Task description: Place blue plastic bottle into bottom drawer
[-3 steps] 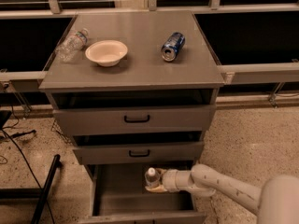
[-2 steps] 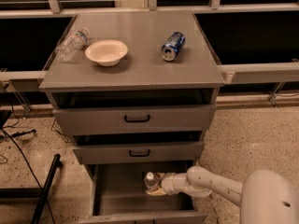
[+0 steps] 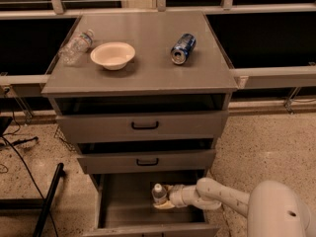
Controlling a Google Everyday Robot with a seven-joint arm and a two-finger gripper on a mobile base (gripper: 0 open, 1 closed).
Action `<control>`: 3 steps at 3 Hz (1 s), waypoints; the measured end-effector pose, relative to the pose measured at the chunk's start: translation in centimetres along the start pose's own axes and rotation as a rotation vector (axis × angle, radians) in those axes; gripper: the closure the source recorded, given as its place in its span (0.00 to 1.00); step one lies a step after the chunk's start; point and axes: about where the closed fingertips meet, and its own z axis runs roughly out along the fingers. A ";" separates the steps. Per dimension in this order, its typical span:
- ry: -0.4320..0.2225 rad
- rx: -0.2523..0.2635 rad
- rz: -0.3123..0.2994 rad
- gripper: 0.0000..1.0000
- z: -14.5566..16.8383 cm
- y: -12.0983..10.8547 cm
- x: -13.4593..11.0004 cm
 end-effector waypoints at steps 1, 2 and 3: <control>-0.013 -0.012 0.017 1.00 0.9 0.1 0.8; -0.041 -0.017 0.019 1.00 2.1 0.1 1.5; -0.064 -0.017 0.020 1.00 3.0 0.3 2.2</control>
Offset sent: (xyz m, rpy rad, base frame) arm 0.0093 0.0100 -0.0386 0.0741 0.0112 0.0080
